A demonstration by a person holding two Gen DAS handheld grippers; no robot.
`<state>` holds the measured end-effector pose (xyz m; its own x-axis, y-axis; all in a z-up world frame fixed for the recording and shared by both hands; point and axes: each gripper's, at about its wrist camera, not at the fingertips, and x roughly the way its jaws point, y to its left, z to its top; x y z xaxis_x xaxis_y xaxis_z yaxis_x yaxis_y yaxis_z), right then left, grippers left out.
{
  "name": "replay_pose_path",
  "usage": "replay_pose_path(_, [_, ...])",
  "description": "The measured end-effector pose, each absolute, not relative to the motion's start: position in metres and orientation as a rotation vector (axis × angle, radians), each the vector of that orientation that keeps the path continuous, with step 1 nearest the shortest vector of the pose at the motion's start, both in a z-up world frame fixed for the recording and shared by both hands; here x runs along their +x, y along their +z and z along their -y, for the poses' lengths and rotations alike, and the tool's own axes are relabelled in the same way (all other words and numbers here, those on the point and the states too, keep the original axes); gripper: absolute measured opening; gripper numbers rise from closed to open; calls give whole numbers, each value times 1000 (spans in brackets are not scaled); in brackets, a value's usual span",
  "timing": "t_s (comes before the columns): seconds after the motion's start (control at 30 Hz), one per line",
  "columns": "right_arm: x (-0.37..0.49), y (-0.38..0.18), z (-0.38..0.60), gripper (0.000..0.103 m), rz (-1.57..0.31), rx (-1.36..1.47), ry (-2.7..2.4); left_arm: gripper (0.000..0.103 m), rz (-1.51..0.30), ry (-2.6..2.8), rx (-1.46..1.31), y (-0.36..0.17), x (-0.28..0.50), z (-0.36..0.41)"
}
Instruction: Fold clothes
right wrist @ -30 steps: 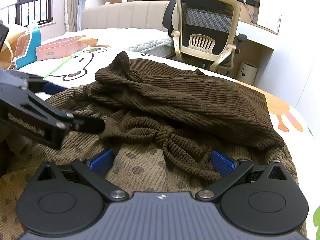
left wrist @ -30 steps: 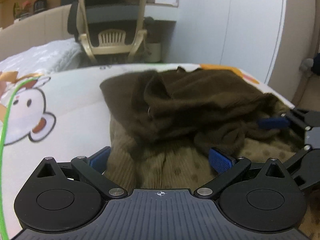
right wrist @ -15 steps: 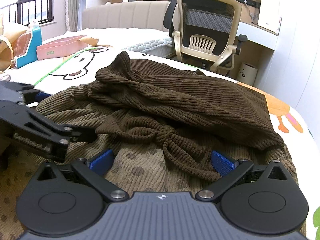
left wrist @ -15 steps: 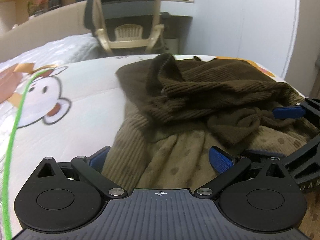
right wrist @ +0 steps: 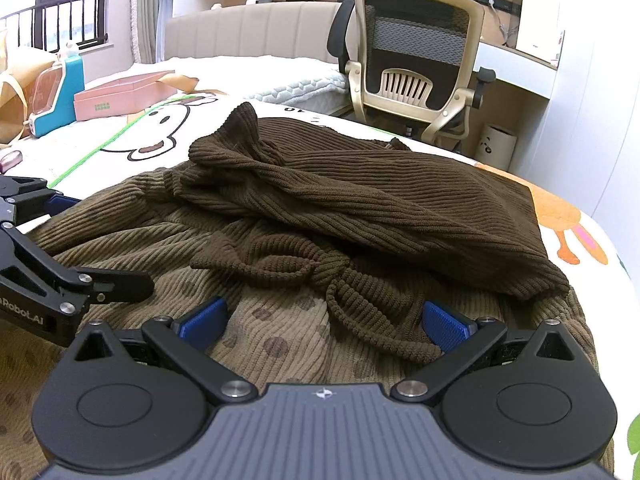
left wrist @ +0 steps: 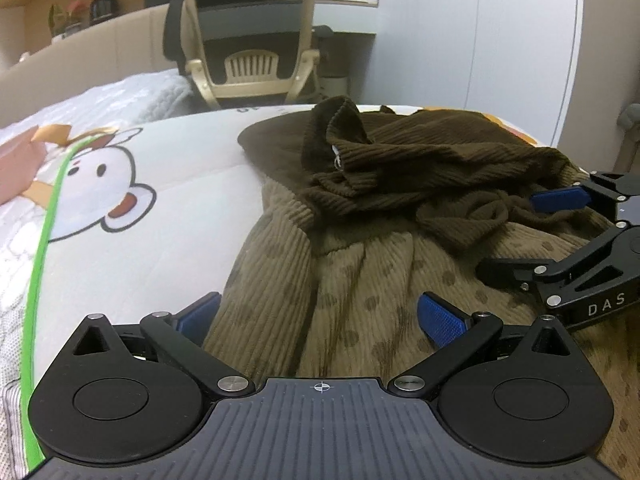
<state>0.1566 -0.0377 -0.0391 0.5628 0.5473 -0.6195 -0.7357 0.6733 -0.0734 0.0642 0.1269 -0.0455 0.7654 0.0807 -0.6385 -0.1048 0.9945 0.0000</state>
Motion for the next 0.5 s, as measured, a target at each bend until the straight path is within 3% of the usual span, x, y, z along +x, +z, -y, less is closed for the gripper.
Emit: replay_pose_path(0.5, [158,-38,37,103,-601,-344,774,103,-689,104,-43,-46,68,-126])
